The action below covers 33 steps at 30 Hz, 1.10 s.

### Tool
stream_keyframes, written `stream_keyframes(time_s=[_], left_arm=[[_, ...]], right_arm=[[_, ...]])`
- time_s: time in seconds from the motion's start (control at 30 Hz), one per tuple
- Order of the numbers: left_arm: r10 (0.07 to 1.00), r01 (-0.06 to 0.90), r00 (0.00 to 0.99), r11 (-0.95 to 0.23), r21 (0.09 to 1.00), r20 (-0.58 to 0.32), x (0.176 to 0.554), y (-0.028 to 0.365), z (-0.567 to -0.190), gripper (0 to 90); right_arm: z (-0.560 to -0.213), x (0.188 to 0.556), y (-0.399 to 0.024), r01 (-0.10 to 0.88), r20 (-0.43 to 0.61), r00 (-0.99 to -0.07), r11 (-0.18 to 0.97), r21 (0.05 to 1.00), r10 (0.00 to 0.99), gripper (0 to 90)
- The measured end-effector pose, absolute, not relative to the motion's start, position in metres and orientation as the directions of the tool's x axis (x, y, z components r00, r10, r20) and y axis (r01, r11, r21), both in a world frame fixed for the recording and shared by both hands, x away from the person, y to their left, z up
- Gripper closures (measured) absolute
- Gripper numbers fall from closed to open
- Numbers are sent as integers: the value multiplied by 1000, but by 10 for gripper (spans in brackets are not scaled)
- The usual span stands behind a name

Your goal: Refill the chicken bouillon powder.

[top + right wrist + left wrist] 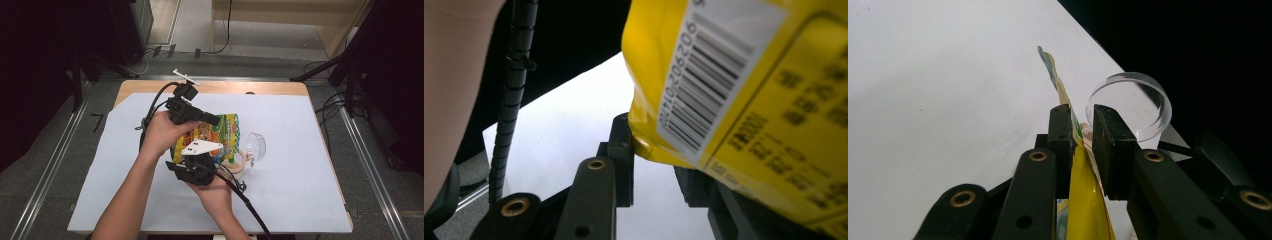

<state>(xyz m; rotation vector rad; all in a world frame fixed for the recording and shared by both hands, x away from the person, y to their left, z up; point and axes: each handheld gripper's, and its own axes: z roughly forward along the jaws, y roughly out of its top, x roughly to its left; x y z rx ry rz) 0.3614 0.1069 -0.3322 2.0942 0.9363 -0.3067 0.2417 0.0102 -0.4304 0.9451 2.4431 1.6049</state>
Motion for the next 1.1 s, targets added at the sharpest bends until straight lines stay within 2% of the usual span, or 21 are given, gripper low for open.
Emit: stream_keyframes(time_s=[1.1], left_arm=[[525,711,695,-399,579,-492,359,111,-326,787]], right_arm=[[-422,239,15,454,276,-811,256,854,516,735]])
